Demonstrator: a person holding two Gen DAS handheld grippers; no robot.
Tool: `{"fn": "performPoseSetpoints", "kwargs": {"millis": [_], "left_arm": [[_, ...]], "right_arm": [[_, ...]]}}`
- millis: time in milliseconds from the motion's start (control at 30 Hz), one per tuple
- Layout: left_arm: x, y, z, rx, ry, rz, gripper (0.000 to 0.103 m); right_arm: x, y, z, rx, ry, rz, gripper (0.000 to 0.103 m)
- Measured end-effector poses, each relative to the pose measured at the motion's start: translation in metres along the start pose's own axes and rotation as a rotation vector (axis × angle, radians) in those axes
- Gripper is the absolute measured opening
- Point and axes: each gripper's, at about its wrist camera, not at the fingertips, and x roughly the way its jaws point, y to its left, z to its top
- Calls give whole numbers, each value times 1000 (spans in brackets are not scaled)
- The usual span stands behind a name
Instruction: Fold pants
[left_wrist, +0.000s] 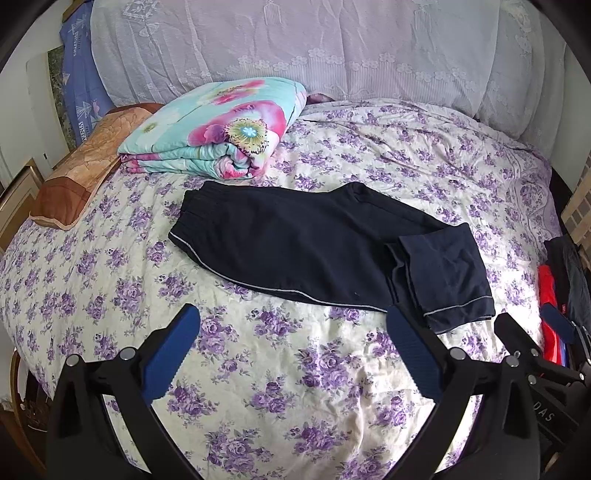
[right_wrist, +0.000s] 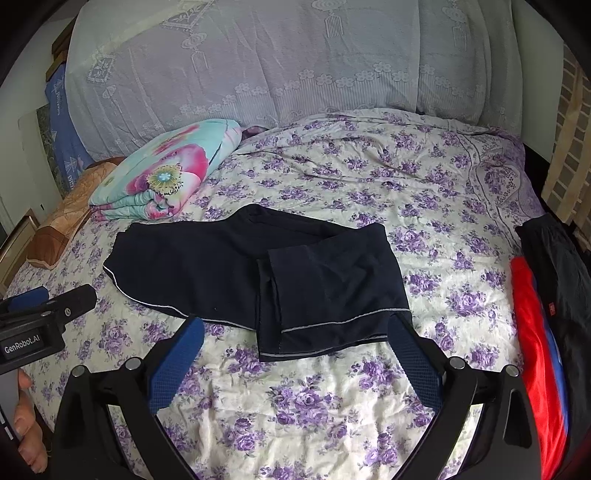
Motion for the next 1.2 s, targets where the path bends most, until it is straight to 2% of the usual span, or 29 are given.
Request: {"fn": "performPoseSetpoints", "kwargs": {"millis": [1200], "left_arm": [[5,1,-7,-5,17,4,99]], "right_arm": [[3,0,-2,5,8,-2,99]]}}
